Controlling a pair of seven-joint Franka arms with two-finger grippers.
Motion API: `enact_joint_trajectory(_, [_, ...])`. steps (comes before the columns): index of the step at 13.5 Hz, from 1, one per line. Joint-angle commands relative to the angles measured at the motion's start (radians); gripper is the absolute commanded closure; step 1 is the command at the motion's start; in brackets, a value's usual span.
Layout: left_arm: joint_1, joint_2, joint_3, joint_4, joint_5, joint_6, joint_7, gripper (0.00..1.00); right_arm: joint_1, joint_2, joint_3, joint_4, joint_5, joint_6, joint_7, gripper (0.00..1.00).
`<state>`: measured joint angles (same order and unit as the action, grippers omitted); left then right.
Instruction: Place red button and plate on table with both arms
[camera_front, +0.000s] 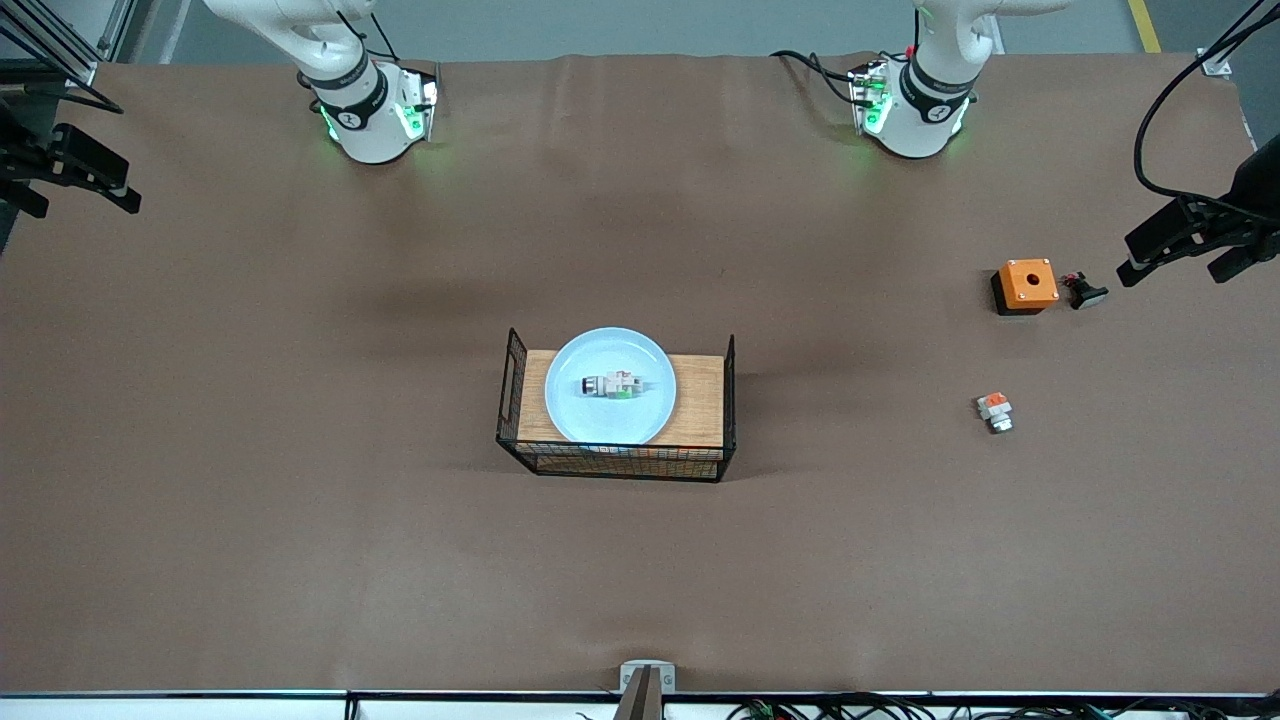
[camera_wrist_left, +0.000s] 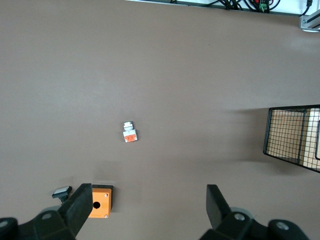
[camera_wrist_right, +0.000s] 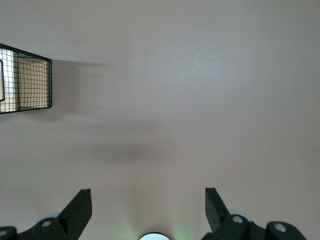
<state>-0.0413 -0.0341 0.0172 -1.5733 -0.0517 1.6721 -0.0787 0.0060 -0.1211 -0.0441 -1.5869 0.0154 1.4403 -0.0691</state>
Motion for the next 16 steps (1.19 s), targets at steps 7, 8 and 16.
enact_joint_trajectory(7, [-0.009, 0.020, -0.025, 0.019, -0.003, -0.037, -0.047, 0.00, -0.012, 0.017, 0.003, 0.015, -0.012, 0.002, 0.000, 0.00])
enact_joint_trajectory(8, [-0.017, 0.031, -0.055, 0.021, -0.022, -0.035, -0.155, 0.00, -0.012, 0.049, 0.001, 0.016, -0.018, 0.002, 0.000, 0.00])
enact_joint_trajectory(16, [-0.122, 0.189, -0.330, 0.071, -0.014, 0.011, -0.963, 0.00, -0.011, 0.299, -0.002, 0.088, -0.135, 0.064, -0.009, 0.00])
